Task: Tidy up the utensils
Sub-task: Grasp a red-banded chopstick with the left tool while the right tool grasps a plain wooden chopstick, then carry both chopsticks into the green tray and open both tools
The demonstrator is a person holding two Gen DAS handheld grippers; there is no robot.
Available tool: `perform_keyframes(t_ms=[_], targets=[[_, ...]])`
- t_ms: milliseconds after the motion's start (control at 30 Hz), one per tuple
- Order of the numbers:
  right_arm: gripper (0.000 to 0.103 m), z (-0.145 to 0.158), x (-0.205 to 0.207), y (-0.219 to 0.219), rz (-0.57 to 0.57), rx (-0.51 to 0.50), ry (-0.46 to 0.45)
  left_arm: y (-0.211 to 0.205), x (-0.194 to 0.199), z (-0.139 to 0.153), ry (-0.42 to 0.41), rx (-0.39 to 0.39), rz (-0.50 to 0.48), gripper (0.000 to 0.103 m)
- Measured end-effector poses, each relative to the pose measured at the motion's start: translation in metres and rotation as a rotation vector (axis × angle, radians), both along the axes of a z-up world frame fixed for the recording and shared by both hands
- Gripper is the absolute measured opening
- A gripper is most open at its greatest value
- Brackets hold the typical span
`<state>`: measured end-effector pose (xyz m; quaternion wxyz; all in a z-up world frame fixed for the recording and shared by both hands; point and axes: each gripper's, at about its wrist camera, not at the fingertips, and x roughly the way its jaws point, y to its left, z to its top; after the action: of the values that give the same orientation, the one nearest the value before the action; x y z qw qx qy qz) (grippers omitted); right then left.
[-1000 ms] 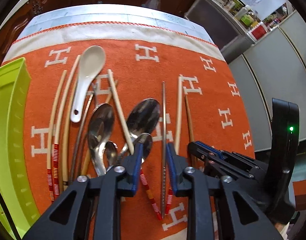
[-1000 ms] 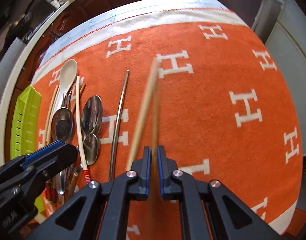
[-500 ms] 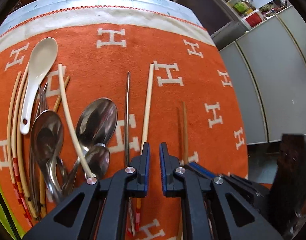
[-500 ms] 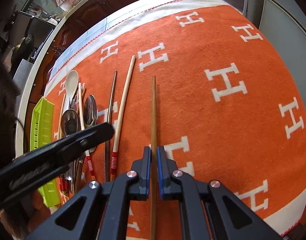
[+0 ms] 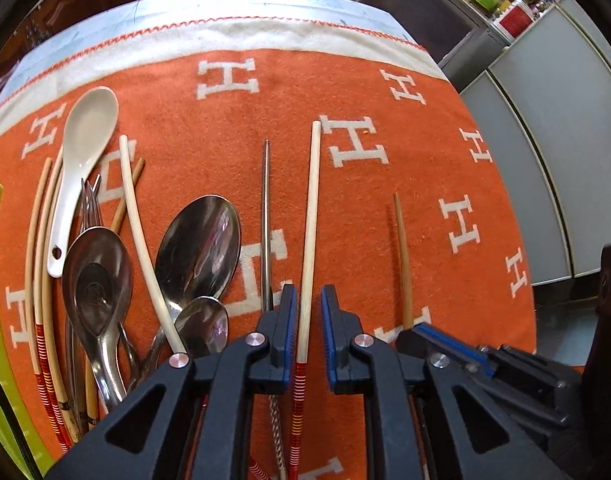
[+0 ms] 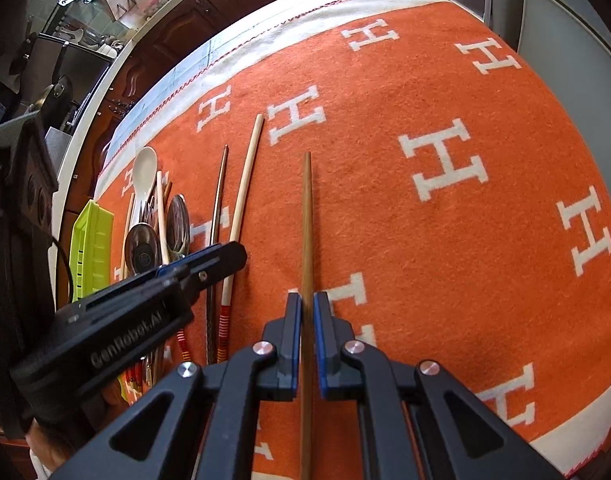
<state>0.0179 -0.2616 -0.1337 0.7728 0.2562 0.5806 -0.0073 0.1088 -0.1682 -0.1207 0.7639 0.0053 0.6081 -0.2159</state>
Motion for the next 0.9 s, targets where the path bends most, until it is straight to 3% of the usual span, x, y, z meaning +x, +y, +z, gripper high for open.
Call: perform_keyframes(t_ms=[167, 333, 533, 667, 767, 900], targets=[[0.007, 0.0, 0.003, 0.0, 0.016, -0.04, -0.01, -0.011, -0.013, 0.0, -0.122, 0.069, -0.041, 0.003], [0.007, 0.0, 0.002, 0.006, 0.042, -0.082, -0.022, -0.007, -0.018, 0.0, -0.174, 0.049, -0.023, 0.003], [0.008, 0.0, 0.0, 0.009, 0.049, -0.092, -0.032, 0.001, -0.018, 0.006, -0.162, 0.003, -0.015, 0.003], [0.02, 0.003, -0.006, 0.019, 0.086, -0.114, -0.034, 0.013, -0.024, 0.02, -0.156, -0.026, -0.015, 0.003], [0.028, 0.006, -0.013, 0.033, 0.123, -0.177, -0.044, 0.026, -0.029, 0.034, -0.152, -0.056, -0.013, 0.003], [0.03, 0.006, -0.023, 0.054, 0.176, -0.297, -0.061, 0.047, -0.039, 0.059, -0.163, -0.081, -0.012, 0.003]])
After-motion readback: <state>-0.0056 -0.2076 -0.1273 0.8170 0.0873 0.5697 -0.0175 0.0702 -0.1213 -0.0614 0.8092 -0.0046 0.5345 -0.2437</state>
